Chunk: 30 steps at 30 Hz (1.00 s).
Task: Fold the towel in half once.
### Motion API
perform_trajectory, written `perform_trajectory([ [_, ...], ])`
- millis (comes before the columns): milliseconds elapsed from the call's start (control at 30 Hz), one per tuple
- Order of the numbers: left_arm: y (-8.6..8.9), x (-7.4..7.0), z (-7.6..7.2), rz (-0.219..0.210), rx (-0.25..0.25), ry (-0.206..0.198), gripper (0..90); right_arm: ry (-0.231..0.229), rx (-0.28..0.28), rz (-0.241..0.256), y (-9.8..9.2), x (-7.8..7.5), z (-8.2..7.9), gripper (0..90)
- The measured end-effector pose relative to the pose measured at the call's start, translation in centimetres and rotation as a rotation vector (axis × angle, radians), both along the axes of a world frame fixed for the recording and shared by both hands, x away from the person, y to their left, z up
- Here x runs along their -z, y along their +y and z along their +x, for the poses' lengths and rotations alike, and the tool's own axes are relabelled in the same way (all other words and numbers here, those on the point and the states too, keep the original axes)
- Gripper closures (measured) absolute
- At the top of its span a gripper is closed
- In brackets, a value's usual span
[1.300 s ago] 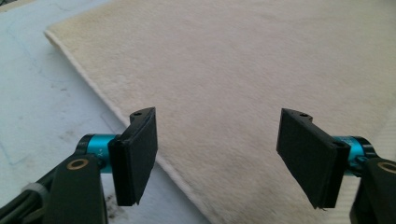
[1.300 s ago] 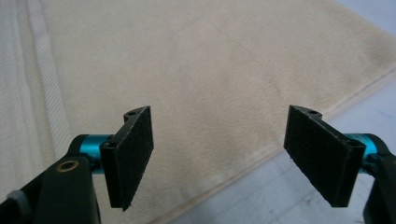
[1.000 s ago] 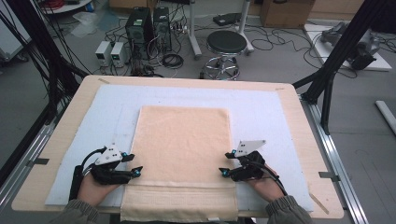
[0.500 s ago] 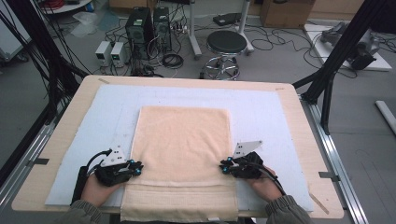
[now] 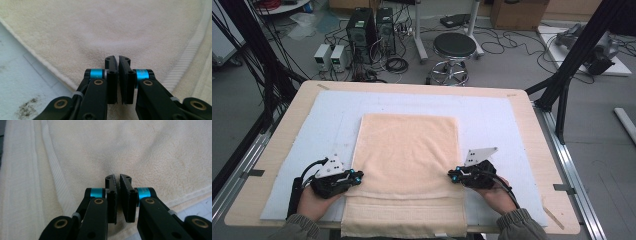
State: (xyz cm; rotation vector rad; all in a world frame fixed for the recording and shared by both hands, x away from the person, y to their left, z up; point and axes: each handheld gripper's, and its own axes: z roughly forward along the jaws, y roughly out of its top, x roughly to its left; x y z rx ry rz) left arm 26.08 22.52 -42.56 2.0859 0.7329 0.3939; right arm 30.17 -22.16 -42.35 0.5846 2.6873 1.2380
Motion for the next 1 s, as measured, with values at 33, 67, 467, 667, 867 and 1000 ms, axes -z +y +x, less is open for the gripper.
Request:
perform_trajectory([
  [33, 0.0, -0.2, -0.1, -0.001, 0.001, -0.004, 85.2, -0.002, -0.004, 0.003, 0.0, -0.2, -0.1, 84.6],
  [67, 0.1, -0.4, -0.1, -0.001, -0.003, -0.010, 85.2, -0.003, -0.007, 0.001, 0.0, -0.5, -0.1, 84.6],
  [467, 0.4, -3.6, -3.6, -0.006, 0.040, -0.047, 85.4, -0.037, -0.054, 0.011, -0.3, -3.8, -2.4, 84.6],
  [667, 0.3, -4.0, -8.4, 0.020, 0.142, -0.045, 81.3, 0.020, -0.155, 0.016, -0.9, -5.4, -6.0, 82.2],
  [867, 0.5, -3.1, -7.5, 0.041, 0.098, -0.047, 61.2, 0.068, -0.141, 0.037, -1.3, -4.2, -6.0, 62.3],
  [1000, 0.5, -2.6, -5.8, 0.015, 0.067, -0.054, 58.7, 0.050, -0.089, 0.058, -1.2, -3.6, -4.3, 58.8],
])
